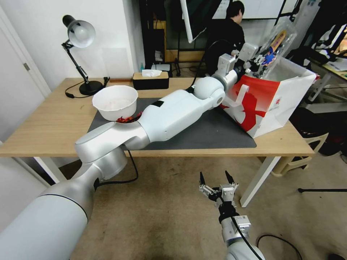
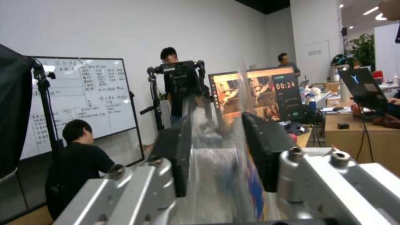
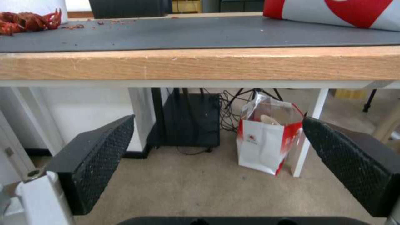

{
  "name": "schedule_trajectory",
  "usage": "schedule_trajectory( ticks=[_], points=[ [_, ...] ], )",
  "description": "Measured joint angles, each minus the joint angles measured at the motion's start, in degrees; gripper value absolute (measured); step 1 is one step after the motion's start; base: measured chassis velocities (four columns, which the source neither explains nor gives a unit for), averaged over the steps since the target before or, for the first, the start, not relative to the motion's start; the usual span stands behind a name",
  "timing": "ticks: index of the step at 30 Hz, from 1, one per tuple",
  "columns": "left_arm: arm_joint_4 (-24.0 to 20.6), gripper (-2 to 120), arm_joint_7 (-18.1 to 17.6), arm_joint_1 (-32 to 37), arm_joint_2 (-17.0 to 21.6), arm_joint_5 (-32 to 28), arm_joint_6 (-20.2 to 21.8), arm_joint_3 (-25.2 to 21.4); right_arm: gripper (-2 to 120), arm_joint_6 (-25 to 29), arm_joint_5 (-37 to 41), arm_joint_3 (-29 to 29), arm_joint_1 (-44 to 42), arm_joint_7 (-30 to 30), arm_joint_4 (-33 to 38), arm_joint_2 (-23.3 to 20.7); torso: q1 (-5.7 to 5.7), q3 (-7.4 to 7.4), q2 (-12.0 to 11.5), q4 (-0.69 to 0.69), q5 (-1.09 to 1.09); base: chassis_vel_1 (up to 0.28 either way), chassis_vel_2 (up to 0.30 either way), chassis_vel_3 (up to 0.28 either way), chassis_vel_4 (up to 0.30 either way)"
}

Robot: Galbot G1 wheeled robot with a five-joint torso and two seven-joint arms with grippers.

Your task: Close the takeout container lid, then place the container into the takeout bag.

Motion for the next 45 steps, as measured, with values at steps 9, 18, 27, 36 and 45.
schedule_trajectory(
  ticks=[9,18,27,36,45],
  points=[
    [-0.6,65,-0.6,-0.4,0.0,-1.9,0.8,-0.4,100,-0.2,0.0,-0.3,0.6,0.0,-0.5,0.1,0.0,0.0,0.0,0.0,0.0,0.0,0.0,0.0,0.0],
    [-4.4,98,-2.4,0.8,0.0,-3.7,2.1,-1.0,100,-0.4,0.2,-0.6,0.9,0.0,-0.5,0.0,0.0,0.0,0.0,0.0,0.0,0.0,0.0,0.0,0.0],
    [-13.7,100,-4.7,5.1,8.4,-3.0,4.7,-1.5,100,-0.7,0.1,-0.5,0.6,0.0,0.3,0.4,0.0,0.0,0.0,0.03,-0.02,0.0,0.0,0.0,0.0],
    [-25.1,100,-10.8,11.7,16.0,-1.1,13.0,-5.8,100,-1.6,-0.2,-0.7,1.0,0.1,0.8,0.6,0.0,0.0,0.0,0.01,-0.01,0.0,0.0,0.0,0.0],
    [-38.2,100,-14.6,27.0,26.9,5.3,14.7,-12.6,100,-1.9,-0.4,-0.5,0.9,0.1,1.6,0.2,0.0,0.0,0.0,-0.01,-0.02,0.0,0.0,0.0,0.0]
  ],
)
